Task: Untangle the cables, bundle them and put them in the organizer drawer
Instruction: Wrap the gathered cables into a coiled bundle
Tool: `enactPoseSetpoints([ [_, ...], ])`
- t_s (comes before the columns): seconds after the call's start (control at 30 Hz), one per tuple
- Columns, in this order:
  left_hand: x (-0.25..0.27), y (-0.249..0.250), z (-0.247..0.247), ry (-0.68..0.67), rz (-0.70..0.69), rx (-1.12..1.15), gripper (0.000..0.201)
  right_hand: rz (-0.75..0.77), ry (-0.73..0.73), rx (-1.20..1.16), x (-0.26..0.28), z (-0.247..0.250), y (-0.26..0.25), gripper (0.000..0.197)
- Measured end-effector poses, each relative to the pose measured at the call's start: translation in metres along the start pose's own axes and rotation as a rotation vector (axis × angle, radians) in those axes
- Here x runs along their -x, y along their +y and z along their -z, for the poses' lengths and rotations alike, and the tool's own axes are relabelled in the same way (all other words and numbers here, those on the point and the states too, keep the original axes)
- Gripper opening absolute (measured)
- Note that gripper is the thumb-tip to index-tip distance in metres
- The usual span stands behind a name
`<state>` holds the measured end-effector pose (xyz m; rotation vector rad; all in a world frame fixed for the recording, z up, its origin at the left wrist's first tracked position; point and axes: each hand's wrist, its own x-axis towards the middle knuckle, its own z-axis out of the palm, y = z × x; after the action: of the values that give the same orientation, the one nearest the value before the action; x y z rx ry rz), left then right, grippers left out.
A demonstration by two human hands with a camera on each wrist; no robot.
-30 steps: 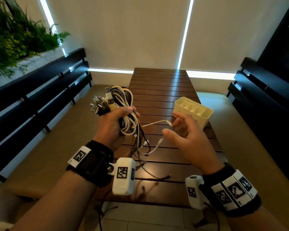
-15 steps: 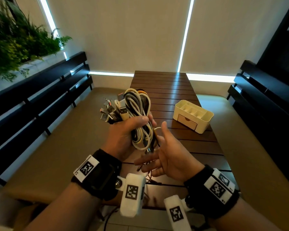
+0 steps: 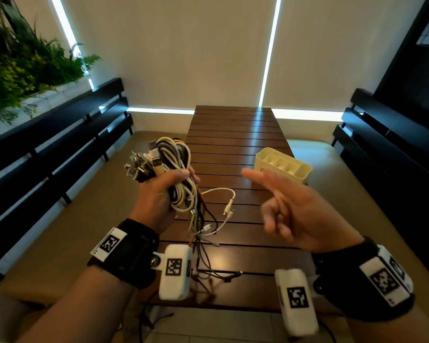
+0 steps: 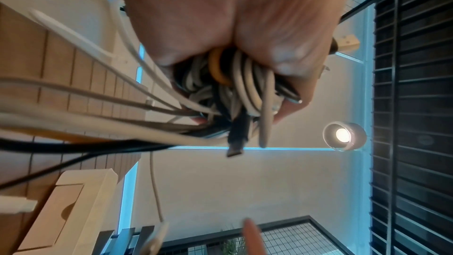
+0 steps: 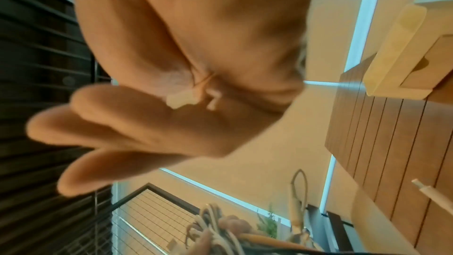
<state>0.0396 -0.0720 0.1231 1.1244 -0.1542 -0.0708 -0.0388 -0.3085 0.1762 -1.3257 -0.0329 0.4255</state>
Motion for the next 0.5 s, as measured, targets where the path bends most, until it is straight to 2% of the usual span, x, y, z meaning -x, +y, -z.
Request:
enactPoseSetpoints([
  [0.1,0.001,-0.003,-0.002,-0.007,0.013,0.022,0.019,0.108,-0.005,-0.174,-0.007,-0.006,0.004,0.054],
  [0.23,0.01,-0.008,-0.015,-0.106,0.05,0.02,0.031,0.095,0.015,-0.291,-0.032,-0.026,0.024,0.045],
  [0.37,0.015,-0.008,-0.016,-0.138,0.017,0.017,0.029,-0.054,0.101,-0.148,-0.045,-0.03,0.037,0.049],
  [0.5,0.015,-0.004,-0.015,-0.154,0.0,0.028,0.03,-0.262,-0.005,-0.011,-0.047,-0.035,0.049,0.066],
])
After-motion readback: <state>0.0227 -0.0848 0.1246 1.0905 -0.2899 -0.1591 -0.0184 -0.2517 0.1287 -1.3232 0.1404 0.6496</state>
